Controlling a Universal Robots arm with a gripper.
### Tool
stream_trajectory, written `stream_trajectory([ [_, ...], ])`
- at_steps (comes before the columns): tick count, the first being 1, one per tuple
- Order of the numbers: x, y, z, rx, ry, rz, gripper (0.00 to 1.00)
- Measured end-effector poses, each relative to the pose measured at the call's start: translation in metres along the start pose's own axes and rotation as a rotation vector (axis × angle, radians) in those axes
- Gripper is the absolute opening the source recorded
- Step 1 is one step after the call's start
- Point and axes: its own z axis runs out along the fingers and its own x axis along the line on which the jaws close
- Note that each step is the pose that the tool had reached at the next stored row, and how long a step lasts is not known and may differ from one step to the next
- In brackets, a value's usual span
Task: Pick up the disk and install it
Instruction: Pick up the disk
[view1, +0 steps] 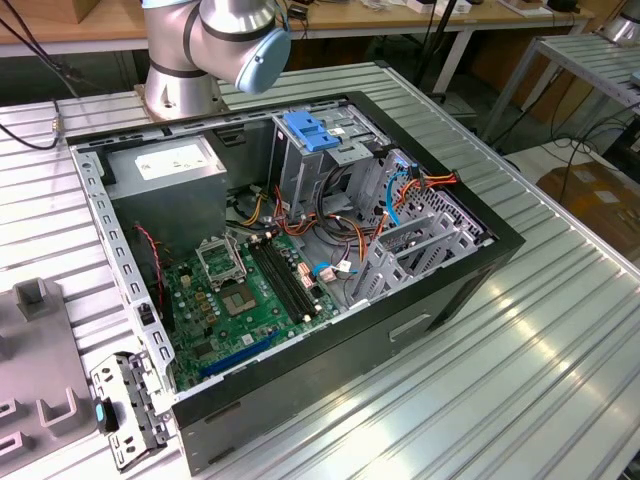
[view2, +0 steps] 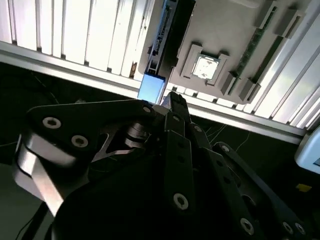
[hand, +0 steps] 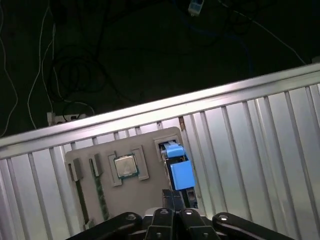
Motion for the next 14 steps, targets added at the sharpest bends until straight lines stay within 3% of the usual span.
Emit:
stream_trajectory([
  [1, 0.0, 0.0, 0.0005, 0.0032, -0.0006, -0.015, 0.11],
  [2, -0.0003, 0.0002, 0.0023, 0.0133, -0.0027, -0.033, 0.29],
  [3, -0.0003, 0.0002, 0.0029, 0.0136, -0.0027, -0.042, 0.42],
  [4, -0.0003, 0.0002, 0.0036, 0.0136, -0.0027, -0.052, 0.42],
  [6, -0.0004, 0.0002, 0.0051, 0.0135, -0.0024, -0.076, 0.54],
  [8, -0.0004, 0.0002, 0.0069, 0.0137, -0.0022, -0.103, 0.54],
  [9, -0.0005, 0.0002, 0.0084, 0.0138, -0.0021, -0.124, 0.6],
  [11, -0.0012, 0.0003, 0.0126, 0.0146, -0.0018, -0.178, 0.6],
  [14, -0.0085, 0.0026, 0.0199, 0.0149, -0.0021, -0.178, 0.6],
])
